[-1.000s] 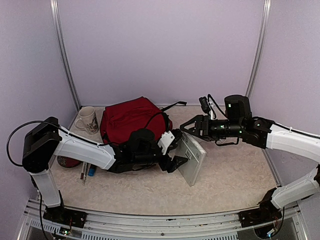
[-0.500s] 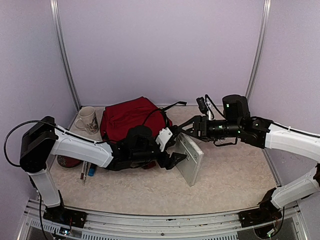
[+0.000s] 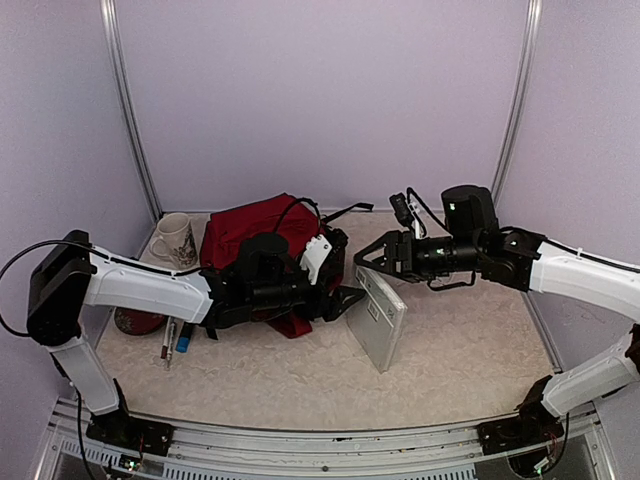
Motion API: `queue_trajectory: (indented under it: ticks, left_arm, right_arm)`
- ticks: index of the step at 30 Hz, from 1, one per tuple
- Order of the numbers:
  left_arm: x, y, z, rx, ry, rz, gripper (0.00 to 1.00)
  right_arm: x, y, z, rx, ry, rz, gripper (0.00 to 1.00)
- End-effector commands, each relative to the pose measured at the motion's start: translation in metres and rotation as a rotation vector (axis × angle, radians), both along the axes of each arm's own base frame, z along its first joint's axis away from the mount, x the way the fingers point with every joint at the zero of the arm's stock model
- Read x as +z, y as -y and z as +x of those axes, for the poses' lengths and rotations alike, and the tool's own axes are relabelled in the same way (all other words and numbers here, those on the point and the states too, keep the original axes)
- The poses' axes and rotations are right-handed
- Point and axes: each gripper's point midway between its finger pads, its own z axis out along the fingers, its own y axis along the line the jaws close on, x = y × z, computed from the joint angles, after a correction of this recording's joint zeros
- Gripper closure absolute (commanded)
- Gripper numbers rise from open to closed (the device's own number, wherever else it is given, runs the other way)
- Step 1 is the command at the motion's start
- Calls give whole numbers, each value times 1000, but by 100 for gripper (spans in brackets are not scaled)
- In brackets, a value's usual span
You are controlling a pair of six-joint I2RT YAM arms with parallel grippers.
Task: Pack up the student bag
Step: Pick up the book from the center of the board.
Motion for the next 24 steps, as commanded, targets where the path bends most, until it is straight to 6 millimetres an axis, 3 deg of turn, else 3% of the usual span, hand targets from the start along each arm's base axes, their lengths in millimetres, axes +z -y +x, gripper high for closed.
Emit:
queue_trajectory:
  ticks: [1, 6, 11, 14, 19, 24]
  left_arm:
    - [12, -1, 4, -6, 19, -6, 18]
    - [11, -1, 4, -6, 23, -4, 18]
    - [11, -3, 3, -7, 17, 10, 18]
    - [11, -4, 3, -10, 23, 14, 17]
    - [9, -3, 9, 0, 17, 25, 17]
    - [7, -7, 13, 13, 10, 31, 17]
  right_arm:
    - [-5, 2, -6, 20, -16, -64, 29]
    - [6, 7, -1, -7, 19, -94, 27]
    - [-2, 12, 1, -25, 13, -145, 23]
    - [-22, 27, 6, -92, -9, -266, 16]
    - [-45, 28, -9, -76, -28, -370, 17]
    - [-42, 17, -21, -40, 10, -390, 20]
